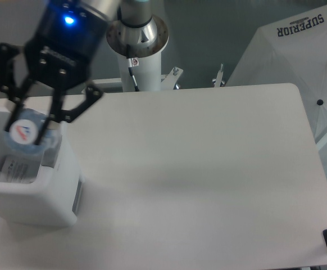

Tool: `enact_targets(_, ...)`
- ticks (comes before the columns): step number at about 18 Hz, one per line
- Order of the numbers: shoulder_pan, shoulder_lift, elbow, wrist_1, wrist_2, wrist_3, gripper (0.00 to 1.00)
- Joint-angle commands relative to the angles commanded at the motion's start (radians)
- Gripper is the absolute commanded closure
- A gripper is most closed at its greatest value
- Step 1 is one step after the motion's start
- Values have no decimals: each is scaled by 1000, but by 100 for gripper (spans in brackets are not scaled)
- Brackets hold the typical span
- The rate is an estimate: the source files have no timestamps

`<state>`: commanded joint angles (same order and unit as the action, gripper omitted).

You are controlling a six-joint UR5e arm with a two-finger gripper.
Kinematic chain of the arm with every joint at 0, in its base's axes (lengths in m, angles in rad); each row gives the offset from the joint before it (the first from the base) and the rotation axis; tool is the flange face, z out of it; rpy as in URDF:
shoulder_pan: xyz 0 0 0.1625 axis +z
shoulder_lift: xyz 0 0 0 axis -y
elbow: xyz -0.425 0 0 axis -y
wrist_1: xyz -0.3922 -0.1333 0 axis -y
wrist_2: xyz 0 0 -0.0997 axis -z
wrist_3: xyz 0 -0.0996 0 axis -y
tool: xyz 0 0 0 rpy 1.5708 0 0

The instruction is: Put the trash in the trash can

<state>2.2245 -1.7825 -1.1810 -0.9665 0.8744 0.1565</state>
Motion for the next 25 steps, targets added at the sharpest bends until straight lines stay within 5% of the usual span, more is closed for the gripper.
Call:
enact_targets(5,-49,-14,-84,84,6,2,82)
enact_targets(15,-88,-28,-153,92,15,24,76)
enact_targets(19,-89,-23,-190,94,18,49,49)
enact_targets(20,-91,-20,-195,95,18,51,36)
enact_targets(25,-89,-11,-196,94,20,54,18)
